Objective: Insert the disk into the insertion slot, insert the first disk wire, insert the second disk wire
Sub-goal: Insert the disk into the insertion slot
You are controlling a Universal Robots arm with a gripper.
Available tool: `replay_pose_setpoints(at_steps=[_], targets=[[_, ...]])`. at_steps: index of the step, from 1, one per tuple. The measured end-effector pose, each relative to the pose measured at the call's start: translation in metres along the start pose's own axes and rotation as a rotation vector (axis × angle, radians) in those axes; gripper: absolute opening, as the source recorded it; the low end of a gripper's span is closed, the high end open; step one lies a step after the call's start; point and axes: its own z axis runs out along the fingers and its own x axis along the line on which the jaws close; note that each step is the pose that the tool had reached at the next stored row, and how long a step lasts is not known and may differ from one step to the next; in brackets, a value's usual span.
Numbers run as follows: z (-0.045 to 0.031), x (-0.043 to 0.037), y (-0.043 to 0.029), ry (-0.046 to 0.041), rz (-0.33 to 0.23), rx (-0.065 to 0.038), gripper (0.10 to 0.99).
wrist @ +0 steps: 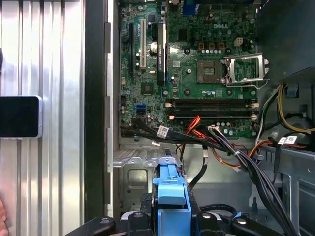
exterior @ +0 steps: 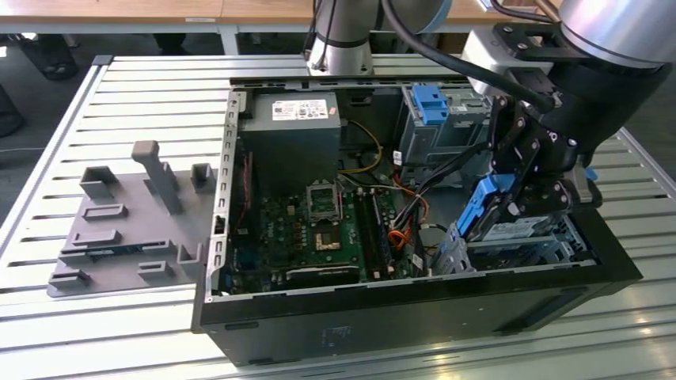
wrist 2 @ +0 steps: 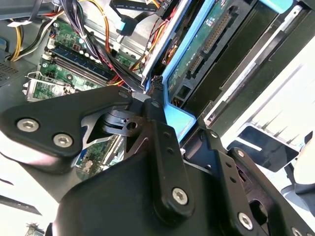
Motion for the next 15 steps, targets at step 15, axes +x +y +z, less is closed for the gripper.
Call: replay_pose_setpoints(at_steps=[15], targets=[[0.0063,0.0,-0.0001,0.0003,0.0,0.0,0.373]])
